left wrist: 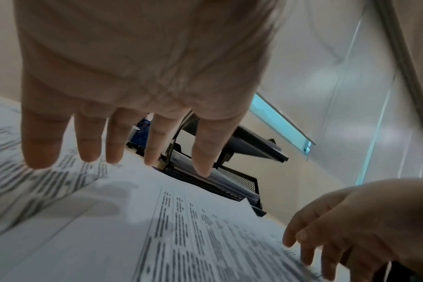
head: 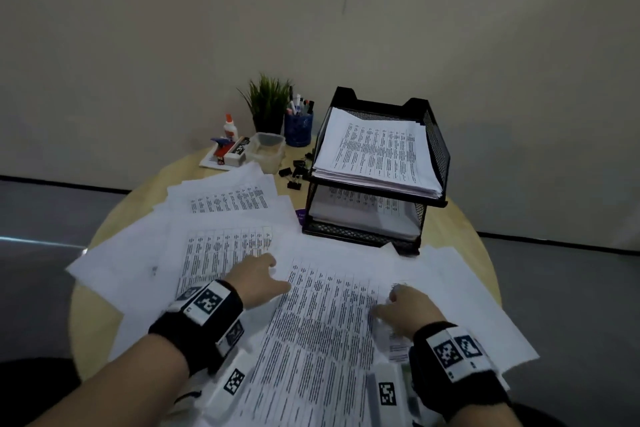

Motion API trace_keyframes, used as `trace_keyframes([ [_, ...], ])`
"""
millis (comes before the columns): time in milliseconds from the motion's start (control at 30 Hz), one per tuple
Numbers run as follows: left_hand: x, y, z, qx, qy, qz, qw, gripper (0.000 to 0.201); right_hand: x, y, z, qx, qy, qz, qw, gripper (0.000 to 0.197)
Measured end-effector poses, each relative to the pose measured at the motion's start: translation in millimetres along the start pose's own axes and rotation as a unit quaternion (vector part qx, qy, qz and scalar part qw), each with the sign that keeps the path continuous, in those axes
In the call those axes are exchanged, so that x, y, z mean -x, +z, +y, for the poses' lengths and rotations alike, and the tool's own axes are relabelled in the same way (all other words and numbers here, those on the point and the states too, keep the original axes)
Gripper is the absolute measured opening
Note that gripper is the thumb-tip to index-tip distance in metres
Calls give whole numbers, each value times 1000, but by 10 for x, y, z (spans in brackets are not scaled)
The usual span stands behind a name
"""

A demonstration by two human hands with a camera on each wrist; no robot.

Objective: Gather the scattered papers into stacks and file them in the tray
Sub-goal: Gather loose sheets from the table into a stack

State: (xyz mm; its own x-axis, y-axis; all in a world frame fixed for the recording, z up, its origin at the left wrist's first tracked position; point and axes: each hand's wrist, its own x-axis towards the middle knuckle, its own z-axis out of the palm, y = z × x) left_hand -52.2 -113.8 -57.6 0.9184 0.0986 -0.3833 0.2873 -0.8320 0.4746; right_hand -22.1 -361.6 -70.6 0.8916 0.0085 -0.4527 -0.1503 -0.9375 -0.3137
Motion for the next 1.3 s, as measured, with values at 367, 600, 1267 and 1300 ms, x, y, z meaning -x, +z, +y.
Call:
trace_keyframes([
  [367, 808, 324, -591, 246, -76, 35, 966, 54, 503, 542, -52, 2, 59, 45, 997, 64],
  [600, 824, 459, -687, 349, -75, 55, 932, 53, 622, 711, -37, 23, 24, 83, 996, 54],
  [1267, 622, 41, -1365, 206, -229, 226, 924, 22, 334, 315, 553, -145, 240, 171, 945, 106],
  [1300, 614, 34, -1358, 203, -231, 224, 925, 21, 330, 305, 558, -140, 241, 170, 945, 109],
])
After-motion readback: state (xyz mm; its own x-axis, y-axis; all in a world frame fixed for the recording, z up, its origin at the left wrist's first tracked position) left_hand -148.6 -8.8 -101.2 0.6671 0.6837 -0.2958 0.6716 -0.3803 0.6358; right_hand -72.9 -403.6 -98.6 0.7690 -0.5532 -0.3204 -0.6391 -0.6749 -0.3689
